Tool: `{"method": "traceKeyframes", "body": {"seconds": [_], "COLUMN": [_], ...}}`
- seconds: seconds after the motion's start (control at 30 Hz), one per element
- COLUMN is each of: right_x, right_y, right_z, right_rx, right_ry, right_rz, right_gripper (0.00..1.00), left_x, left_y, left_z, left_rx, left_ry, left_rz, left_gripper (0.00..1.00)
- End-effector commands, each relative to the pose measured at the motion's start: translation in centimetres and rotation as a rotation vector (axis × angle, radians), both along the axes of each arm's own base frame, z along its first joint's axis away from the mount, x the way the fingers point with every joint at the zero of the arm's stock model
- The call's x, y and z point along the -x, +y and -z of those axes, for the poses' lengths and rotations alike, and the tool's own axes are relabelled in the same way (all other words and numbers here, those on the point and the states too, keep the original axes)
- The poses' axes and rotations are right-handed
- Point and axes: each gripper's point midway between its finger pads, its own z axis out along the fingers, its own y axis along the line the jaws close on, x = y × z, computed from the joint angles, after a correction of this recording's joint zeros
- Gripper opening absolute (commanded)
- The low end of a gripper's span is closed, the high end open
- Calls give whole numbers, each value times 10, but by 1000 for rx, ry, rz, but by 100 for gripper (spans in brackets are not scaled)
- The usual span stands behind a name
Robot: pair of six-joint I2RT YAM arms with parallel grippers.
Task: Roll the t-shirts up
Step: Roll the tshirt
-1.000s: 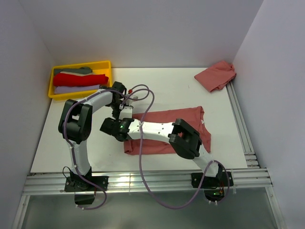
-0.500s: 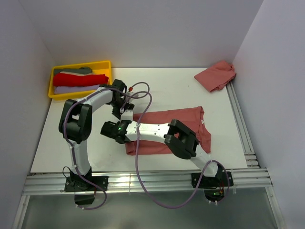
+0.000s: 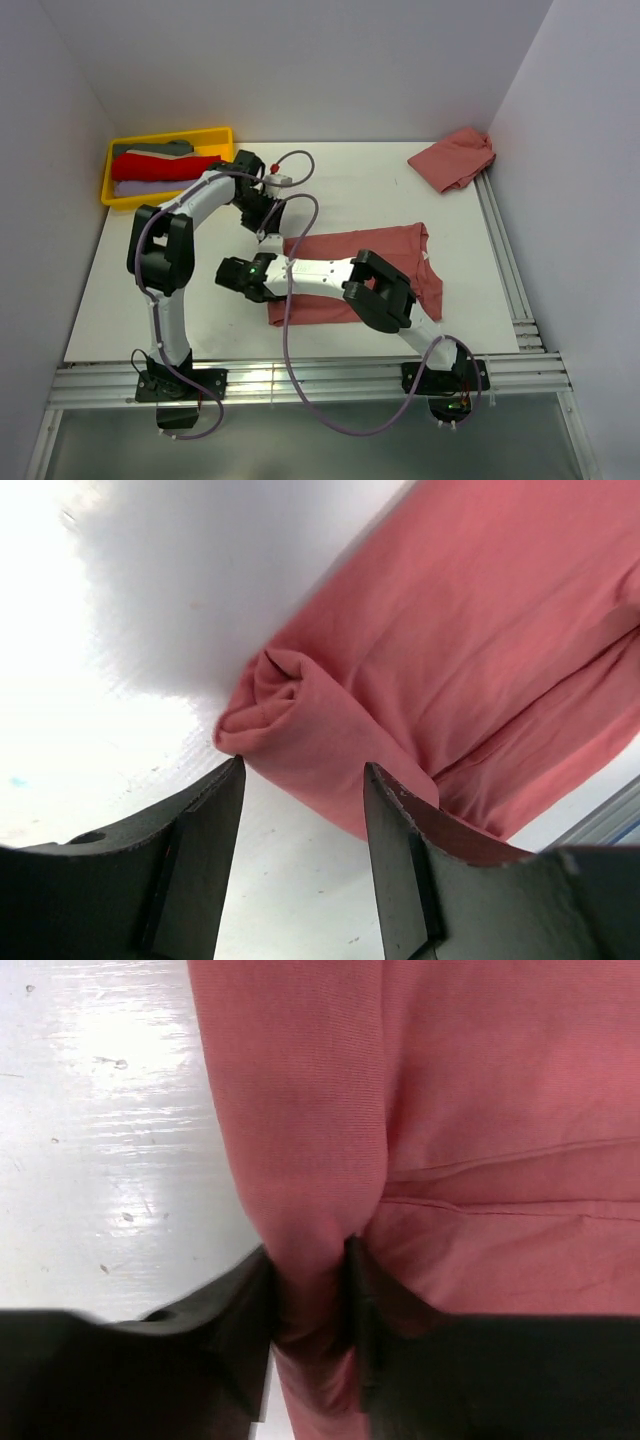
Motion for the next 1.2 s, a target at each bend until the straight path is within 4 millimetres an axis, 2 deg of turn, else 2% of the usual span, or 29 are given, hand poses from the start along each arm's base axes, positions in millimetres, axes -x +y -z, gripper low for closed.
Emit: {"method": "traceKeyframes", "body": {"seconds": [0.0,0.03,0.07,0.1,0.13,0.17,0.2,0.23,0.27,0.33,0.37,0.4,0.43,0.47,0.53,0.6,0.63,0.67,0.7,0.73,0.77,0.83,1.0,1.1,1.17], "right_x": [19,19,20,19,14,19,19,11,19,11,9,6,1,5,-2,0,-5,-1,-2,-3,-5,-8,-7,-7,-6], "right_y": [-3,9,2,4,19,10,13,29,20,19,21,19,28,20,22,14,19,13,12,17,13,15,24,23,21], "right_z": [6,2,0,-2,-9,-9,-11,-25,-23,-28,-41,-45,-61,-56,-69,-61,-76,-66,-67,-80,-71,-77,-66,-59,-53], "right_rx": [-67,-136,-163,-200,-299,-342,-400,-525,-569,-693,-758,-807,-909,-929,-1035,-1067,-1156,-1172,-1208,-1292,-1297,-1353,-1358,-1361,-1339], "right_ry": [85,84,89,91,74,103,110,80,109,88,74,78,51,59,47,62,41,55,56,50,55,50,104,117,125], "right_rz": [14,4,10,10,3,3,-5,-16,-23,-12,-16,-13,-19,-14,-7,6,8,22,31,29,49,61,70,89,102], "right_gripper": [34,29,19,16,13,11,11,10,10,10,10,10,10,11,11,11,11,11,11,11,11,12,12,18,30], "left_x": [-12,-12,-14,-15,-15,-15,-15,-14,-14,-12,-10,-9,-6,-5,2,6,10,12,12,17,19,22,24,25,25], "left_y": [-3,-3,1,2,4,7,9,10,13,17,17,18,19,20,19,17,16,15,14,11,10,7,-1,-5,-6], "left_z": [-21,-24,-26,-28,-30,-33,-33,-35,-37,-38,-38,-39,-38,-39,-37,-35,-31,-29,-25,-22,-19,-11,-4,6,15], "left_rx": [86,101,117,126,133,148,152,157,163,172,173,180,183,190,206,220,231,235,241,262,270,282,297,265,223], "left_ry": [-11,-9,-7,-3,-2,2,4,3,2,3,5,8,9,11,27,32,48,54,60,80,90,108,107,113,104], "left_rz": [-29,-33,-42,-47,-50,-57,-59,-57,-62,-63,-62,-58,-55,-55,-43,-38,-37,-38,-39,-34,-34,-38,-47,-45,-52], "left_gripper": [57,57,56,57,57,57,57,57,57,57,57,57,57,57,57,58,58,58,58,58,58,58,58,56,53]}}
